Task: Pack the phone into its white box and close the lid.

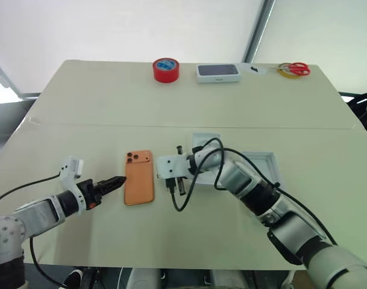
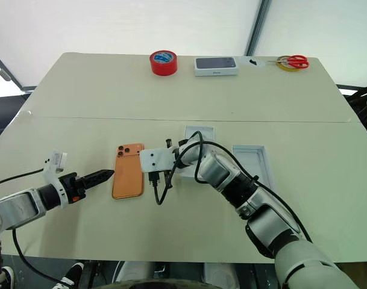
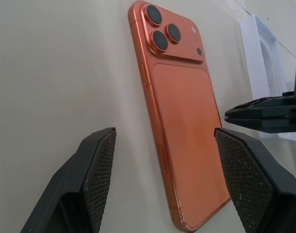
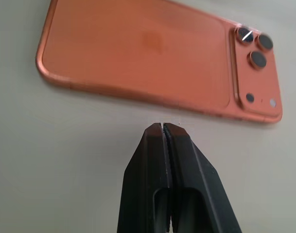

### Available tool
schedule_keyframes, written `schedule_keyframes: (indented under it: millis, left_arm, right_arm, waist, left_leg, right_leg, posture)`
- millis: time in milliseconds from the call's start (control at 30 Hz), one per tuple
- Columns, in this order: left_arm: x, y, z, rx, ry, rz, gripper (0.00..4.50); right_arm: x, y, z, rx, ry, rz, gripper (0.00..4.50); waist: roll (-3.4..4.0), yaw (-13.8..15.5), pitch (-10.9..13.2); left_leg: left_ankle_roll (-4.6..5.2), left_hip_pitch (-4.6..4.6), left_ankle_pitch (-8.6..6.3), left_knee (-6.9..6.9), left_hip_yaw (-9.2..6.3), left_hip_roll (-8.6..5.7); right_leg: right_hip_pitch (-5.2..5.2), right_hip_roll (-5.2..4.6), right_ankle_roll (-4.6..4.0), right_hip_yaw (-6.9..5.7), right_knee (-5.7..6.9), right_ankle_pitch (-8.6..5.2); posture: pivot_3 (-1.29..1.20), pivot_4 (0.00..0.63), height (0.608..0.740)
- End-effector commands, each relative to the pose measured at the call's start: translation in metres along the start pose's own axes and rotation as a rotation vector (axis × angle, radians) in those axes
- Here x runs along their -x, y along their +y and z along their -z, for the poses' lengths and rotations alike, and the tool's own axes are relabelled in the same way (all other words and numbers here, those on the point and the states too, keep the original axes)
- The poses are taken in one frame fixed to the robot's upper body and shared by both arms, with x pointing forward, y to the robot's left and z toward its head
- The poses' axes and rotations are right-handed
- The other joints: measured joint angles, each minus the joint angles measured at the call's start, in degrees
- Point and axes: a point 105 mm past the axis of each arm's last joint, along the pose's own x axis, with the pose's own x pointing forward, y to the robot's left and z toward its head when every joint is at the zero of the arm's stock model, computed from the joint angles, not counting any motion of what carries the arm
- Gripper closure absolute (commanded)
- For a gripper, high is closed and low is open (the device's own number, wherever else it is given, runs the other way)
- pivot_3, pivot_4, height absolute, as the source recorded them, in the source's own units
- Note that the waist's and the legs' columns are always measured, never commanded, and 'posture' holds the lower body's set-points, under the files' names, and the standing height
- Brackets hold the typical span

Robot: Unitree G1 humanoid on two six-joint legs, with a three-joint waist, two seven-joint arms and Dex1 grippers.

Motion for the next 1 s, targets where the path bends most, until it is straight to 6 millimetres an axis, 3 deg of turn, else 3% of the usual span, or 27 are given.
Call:
schedule_keyframes:
  millis: [33,300,500,667,767,1000]
  left_arm:
    - [-0.008,-0.003,0.010,0.035,0.065,0.016,1.10]
    - [-0.030,-0.003,0.029,0.091,0.186,-0.001,1.10]
    - [-0.045,-0.024,0.036,0.129,0.222,0.116,1.10]
    - [-0.059,-0.045,0.027,0.136,0.197,0.189,1.10]
    - [-0.060,-0.048,0.022,0.101,0.203,0.181,1.10]
    - [-0.047,-0.033,0.013,0.137,0.142,0.143,1.10]
  right_arm:
    - [0.002,-0.007,-0.009,0.054,-0.008,0.022,4.45]
    - [-0.016,0.000,-0.002,0.076,0.045,0.028,4.45]
    - [-0.017,0.007,-0.005,0.055,0.025,0.011,4.45]
    - [-0.016,0.006,-0.004,0.049,0.030,0.014,4.45]
    - [-0.016,0.005,-0.002,0.046,0.037,0.019,4.45]
    - [-0.015,0.002,0.000,0.039,0.038,0.034,4.45]
  waist:
    - [0.00,-0.05,0.00]
    - [0.03,0.23,-0.14]
    - [0.24,0.44,-0.52]
    - [0.26,0.54,-0.57]
    - [0.26,0.33,-0.57]
    - [0.24,-0.09,-0.56]
  left_leg:
    - [-0.01,0.00,0.01,0.00,0.00,0.00]
    - [-0.04,0.09,0.02,0.01,-0.01,-0.03]
    - [-0.03,0.17,0.02,0.01,-0.07,-0.10]
    - [-0.03,0.19,0.02,0.01,-0.31,-0.30]
    - [-0.03,0.17,0.02,0.01,-0.35,-0.33]
    - [-0.04,0.11,0.03,-0.02,-0.35,-0.32]
  right_leg:
    - [0.00,0.00,0.00,-0.01,0.00,0.00]
    - [0.09,0.00,0.00,-0.02,0.00,0.00]
    - [0.12,-0.04,0.00,-0.04,-0.02,0.00]
    - [0.16,-0.22,0.00,-0.25,-0.06,0.00]
    - [0.22,-0.23,0.01,-0.28,-0.05,0.00]
    - [0.27,-0.21,0.01,-0.28,-0.03,0.00]
  posture:
    - [0.00,0.150,0.740]
    - [0.00,0.150,0.740]
    - [0.00,0.150,0.740]
    - [0.00,0.150,0.740]
    - [0.00,0.150,0.740]
    - [0.00,0.150,0.740]
